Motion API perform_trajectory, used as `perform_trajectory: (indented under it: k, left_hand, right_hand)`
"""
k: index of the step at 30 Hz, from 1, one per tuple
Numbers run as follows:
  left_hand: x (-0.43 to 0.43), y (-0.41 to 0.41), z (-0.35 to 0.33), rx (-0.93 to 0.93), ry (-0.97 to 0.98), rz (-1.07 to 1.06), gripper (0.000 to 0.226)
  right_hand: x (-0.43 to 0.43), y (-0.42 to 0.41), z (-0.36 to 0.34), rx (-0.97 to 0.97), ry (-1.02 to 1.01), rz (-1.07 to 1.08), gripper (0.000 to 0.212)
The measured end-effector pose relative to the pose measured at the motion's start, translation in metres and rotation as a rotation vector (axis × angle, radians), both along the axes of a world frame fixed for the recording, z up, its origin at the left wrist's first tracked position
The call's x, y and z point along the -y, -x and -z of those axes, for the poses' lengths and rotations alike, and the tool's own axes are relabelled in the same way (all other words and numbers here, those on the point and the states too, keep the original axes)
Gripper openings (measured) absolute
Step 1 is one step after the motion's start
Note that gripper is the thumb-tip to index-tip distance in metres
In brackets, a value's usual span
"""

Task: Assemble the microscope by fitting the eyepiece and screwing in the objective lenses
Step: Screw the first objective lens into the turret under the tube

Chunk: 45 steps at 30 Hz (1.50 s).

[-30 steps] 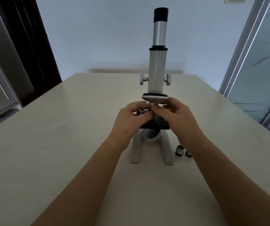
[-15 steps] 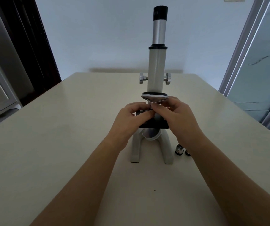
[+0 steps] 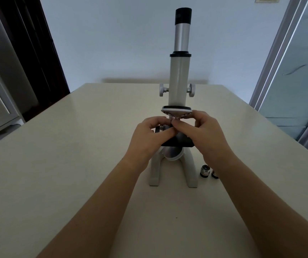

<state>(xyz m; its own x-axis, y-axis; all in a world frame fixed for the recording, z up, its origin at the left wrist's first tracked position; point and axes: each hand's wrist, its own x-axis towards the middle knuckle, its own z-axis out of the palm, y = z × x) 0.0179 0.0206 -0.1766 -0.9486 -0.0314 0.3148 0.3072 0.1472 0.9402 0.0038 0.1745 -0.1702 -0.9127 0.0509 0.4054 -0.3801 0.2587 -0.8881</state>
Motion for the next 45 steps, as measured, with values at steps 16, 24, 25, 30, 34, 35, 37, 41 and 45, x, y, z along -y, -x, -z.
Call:
perform_trajectory:
  k: [16,24,25,30,34,35,37,41,45]
  left_hand:
    - [-0.0010,-0.0032,-0.0045,0.007,0.096,-0.010,0.017]
    - [-0.0031,-0.0003,-0.0022,-0.044,0.120,-0.081,0.017]
    - [-0.0031,-0.0002,-0.0021,-0.043,0.125,-0.085,0.017]
    - [-0.0019,-0.0011,-0.0014,-0.024,0.147,-0.068,0.014]
    - [-0.0006,-0.0015,-0.0023,-0.005,0.118,-0.035,0.015]
    - [-0.0010,-0.0015,-0.0027,-0.007,0.108,-0.034,0.015]
    - [-0.0011,-0.0013,-0.0034,-0.010,0.097,-0.039,0.015]
    - [-0.0011,-0.0018,-0.0037,-0.033,0.113,-0.055,0.016]
    - [-0.0017,-0.0029,-0.0034,-0.054,0.122,-0.091,0.018]
  right_hand:
    - [0.0014,-0.0020,-0.0023,0.006,0.085,-0.130,0.011]
    - [0.0024,-0.0047,-0.0030,0.072,0.045,-0.077,0.025]
    - [0.0028,-0.0049,-0.0035,0.070,0.049,-0.076,0.028]
    - [0.0032,-0.0039,-0.0039,0.083,0.027,-0.037,0.026]
    - [0.0020,-0.0057,-0.0048,0.051,0.023,-0.041,0.020]
    - [0.0014,-0.0060,-0.0046,0.048,0.018,-0.041,0.020]
    - [0.0007,-0.0056,-0.0044,0.043,0.018,-0.048,0.018]
    - [0.0002,-0.0045,-0.0038,0.054,0.047,-0.085,0.017]
    - [-0.0010,-0.0043,-0.0029,0.084,0.042,-0.098,0.020]
